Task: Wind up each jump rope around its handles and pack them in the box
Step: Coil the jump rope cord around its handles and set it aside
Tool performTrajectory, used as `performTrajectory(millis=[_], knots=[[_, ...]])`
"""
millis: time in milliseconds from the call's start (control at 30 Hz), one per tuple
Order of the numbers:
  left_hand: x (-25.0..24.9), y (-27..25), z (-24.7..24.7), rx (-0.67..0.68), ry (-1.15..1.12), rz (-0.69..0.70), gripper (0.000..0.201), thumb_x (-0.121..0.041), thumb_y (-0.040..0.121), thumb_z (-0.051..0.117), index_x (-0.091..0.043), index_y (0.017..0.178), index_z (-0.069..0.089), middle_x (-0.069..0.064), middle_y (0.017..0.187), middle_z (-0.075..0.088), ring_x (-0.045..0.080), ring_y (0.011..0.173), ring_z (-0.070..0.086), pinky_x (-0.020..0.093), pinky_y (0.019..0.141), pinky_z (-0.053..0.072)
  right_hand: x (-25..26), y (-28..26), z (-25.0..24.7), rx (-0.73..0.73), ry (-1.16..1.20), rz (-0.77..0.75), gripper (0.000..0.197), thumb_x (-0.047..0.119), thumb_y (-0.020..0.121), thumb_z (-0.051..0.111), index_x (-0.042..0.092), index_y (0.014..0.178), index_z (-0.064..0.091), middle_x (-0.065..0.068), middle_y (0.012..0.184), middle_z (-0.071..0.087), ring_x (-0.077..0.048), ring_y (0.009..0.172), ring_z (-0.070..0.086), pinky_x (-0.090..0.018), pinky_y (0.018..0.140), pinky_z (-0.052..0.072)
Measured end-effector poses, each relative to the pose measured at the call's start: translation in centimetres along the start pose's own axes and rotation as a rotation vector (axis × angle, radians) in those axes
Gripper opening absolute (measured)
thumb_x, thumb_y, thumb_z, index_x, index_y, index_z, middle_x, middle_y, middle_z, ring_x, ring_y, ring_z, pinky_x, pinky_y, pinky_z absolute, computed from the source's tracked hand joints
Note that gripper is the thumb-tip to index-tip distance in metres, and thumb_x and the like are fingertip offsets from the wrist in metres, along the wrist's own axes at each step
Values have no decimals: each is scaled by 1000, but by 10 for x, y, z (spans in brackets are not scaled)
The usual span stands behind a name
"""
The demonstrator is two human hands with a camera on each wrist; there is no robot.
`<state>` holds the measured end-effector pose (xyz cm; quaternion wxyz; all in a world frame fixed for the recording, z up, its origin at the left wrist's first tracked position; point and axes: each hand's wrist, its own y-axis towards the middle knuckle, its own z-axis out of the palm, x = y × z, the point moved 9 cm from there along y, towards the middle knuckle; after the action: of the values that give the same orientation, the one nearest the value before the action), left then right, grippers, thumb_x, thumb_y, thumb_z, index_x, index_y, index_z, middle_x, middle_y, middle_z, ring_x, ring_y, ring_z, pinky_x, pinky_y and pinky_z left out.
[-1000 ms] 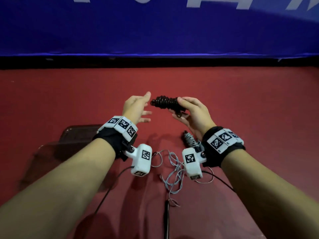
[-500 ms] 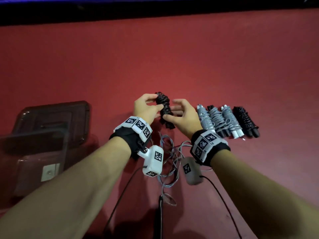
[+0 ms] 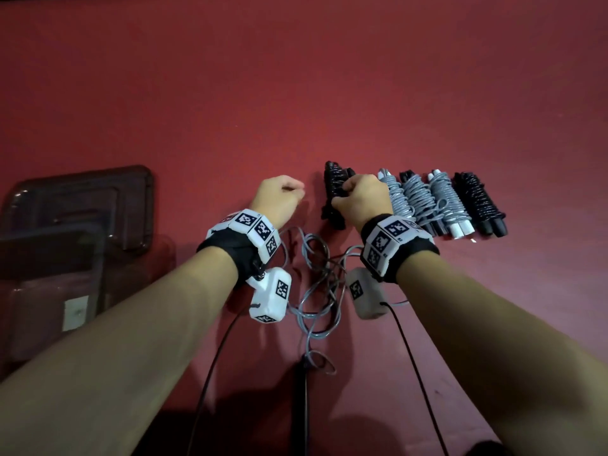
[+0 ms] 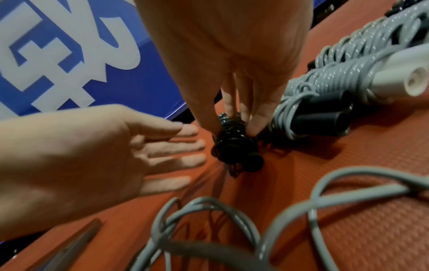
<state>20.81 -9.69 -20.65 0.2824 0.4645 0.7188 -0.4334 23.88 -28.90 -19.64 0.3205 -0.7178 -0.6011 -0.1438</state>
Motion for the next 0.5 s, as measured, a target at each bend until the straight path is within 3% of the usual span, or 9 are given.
performTrajectory(millis=[100, 167, 233, 300, 367, 433, 500], knots=[[30, -11, -36, -111, 199, -130, 13, -21, 91, 70, -29, 100, 65, -7, 103, 66, 21, 108, 64, 27, 91, 46, 11, -11, -5, -10, -59, -59, 34, 21, 86, 68, 21, 120, 68, -8, 109, 72, -28, 102, 67, -41, 91, 56], [56, -29, -45, -58, 275, -239, 25, -24, 86, 77, -25, 106, 62, -4, 108, 64, 22, 110, 61, 28, 85, 42, 24, -32, -3, -20, 8, -168, 25, 20, 87, 65, 21, 111, 71, -4, 95, 72, -23, 91, 67, -38, 88, 55], [73, -49, -42, 59, 403, -260, 46, -30, 78, 86, -21, 115, 61, 0, 113, 64, 23, 109, 61, 31, 83, 45, 39, -63, 6, -8, 71, -343, 13, 17, 85, 63, 21, 95, 70, 5, 77, 66, -16, 73, 60, -39, 79, 55], [81, -67, -35, 139, 607, -207, 59, -32, 73, 89, -18, 122, 59, 4, 115, 65, 28, 109, 62, 34, 86, 50, 52, -100, 26, 114, -14, -535, 7, 18, 83, 63, 23, 88, 63, 12, 72, 60, -14, 70, 57, -40, 74, 55], [86, -84, -29, 162, 716, -172, 58, -29, 74, 88, -15, 120, 56, 8, 113, 66, 33, 108, 64, 35, 85, 51, 57, -142, 53, 338, -211, -647, 10, 22, 86, 63, 28, 89, 56, 15, 73, 60, -19, 74, 62, -34, 72, 52], [93, -97, -27, 147, 637, -194, 55, -26, 74, 88, -14, 115, 54, 11, 109, 67, 34, 103, 67, 38, 85, 55, 54, -181, 74, 509, -415, -697, 6, 28, 89, 64, 26, 93, 60, 9, 78, 66, -27, 83, 67, -28, 68, 44], [101, -109, -28, 132, 394, -287, 48, -24, 76, 90, -14, 107, 54, 11, 100, 66, 32, 93, 69, 48, 83, 60, 43, -208, 88, 613, -580, -667, 23, 43, 91, 65, 21, 97, 65, -4, 85, 71, -30, 90, 68, -29, 72, 46]])
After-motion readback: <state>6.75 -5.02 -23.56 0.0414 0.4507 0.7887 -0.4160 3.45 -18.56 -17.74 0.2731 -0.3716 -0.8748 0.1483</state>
